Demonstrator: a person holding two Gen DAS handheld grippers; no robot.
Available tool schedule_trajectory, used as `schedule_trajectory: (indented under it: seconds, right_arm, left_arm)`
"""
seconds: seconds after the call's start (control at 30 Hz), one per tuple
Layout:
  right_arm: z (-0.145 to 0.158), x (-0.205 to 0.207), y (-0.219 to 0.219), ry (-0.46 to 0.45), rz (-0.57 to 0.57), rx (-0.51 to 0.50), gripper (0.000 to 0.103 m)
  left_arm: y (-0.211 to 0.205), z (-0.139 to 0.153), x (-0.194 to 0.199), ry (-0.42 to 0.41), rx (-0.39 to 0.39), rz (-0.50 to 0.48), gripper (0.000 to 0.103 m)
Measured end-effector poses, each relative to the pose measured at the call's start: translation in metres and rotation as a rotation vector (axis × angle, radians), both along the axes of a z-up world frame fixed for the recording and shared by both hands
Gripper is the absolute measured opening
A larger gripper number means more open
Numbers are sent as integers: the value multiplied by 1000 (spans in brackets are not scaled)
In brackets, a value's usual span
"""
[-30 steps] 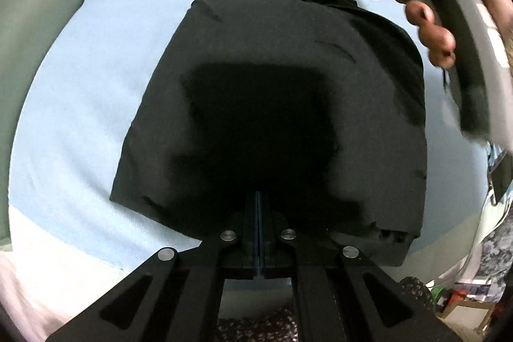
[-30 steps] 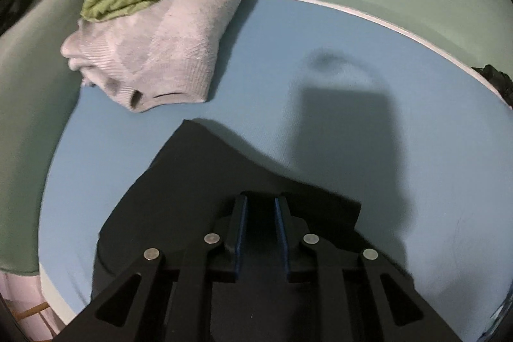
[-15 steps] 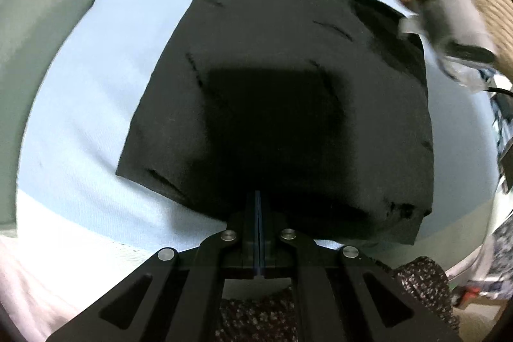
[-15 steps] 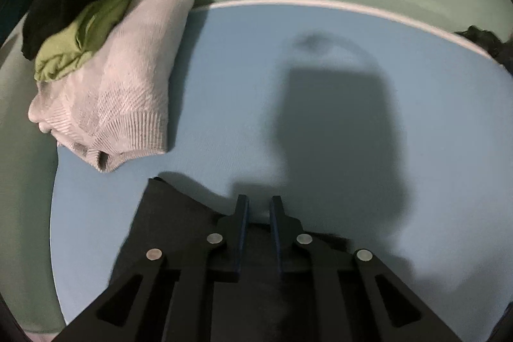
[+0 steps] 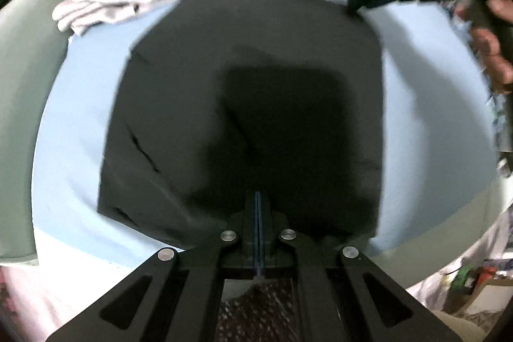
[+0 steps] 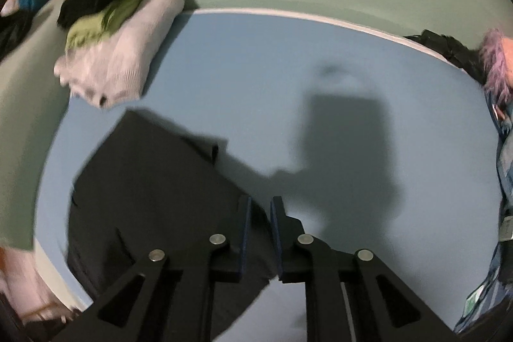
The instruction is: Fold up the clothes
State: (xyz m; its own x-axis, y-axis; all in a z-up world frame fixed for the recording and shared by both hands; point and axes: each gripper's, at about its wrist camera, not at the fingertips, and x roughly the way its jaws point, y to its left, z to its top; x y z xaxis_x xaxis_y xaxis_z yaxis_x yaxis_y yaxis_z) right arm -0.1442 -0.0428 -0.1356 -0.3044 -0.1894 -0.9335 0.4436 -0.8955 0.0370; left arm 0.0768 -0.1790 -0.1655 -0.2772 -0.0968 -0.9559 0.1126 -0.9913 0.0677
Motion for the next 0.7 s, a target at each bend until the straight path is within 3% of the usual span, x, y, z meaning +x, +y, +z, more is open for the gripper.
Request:
schedule_trajectory:
  seconds: [0.1, 0.3, 0.43, 0.5, 0.7]
  right_arm:
    - [-16, 4, -7, 5, 73, 48, 9]
    - [-20, 13, -31, 151, 294, 185, 9]
    - [-32, 6, -38, 146, 367, 236, 6]
    - [-40, 13, -42, 201, 444, 293, 6]
    - [-44, 14, -41, 251, 540, 324, 2]
  left_arm:
    - [1, -5, -1, -17, -12, -23, 3]
    - [-1, -6, -9, -68, -7, -95, 3]
    - [-3, -6, -10, -82, 8, -119, 3]
    - [-6, -6, -9, -85, 27, -123, 3]
    - [-14, -7, 0, -91, 55, -139, 3]
